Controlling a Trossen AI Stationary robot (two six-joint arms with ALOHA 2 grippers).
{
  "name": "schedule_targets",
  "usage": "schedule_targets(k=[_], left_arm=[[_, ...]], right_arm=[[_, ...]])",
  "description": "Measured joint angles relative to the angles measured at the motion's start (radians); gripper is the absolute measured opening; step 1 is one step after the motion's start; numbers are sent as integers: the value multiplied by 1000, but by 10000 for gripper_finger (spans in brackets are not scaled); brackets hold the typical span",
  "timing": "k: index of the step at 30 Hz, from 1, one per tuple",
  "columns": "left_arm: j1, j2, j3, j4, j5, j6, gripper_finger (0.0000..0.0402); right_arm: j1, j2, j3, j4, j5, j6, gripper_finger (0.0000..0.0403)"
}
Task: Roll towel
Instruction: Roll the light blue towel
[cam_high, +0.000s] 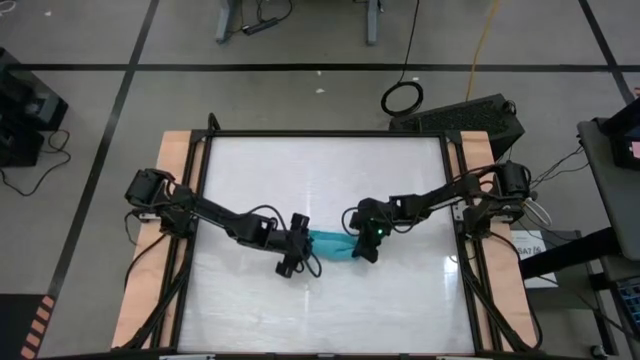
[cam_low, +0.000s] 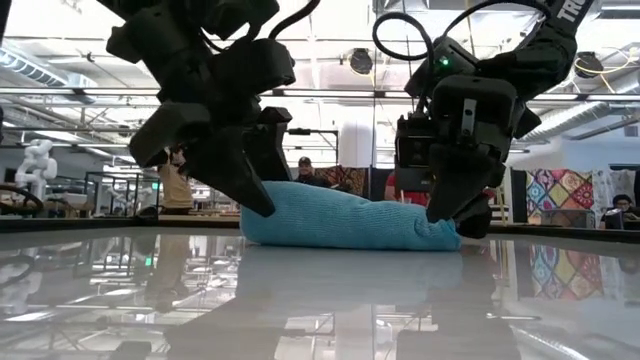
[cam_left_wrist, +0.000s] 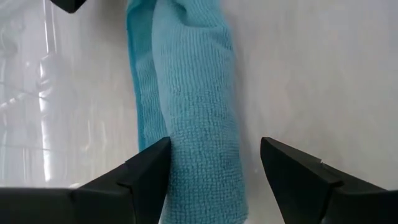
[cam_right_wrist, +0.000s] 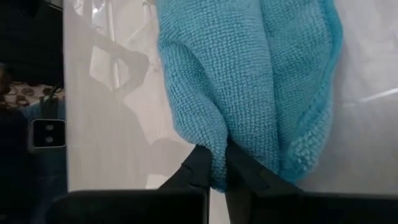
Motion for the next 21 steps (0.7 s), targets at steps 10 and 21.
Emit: schedule_targets(k=[10,21], left_arm=[[64,60,0,15,49,-2,193],[146,92,1,30,303,-42,19]], right_arm=[[-4,0,1,33,-42,28,15],[-4,-1,2,21,-67,52,42]])
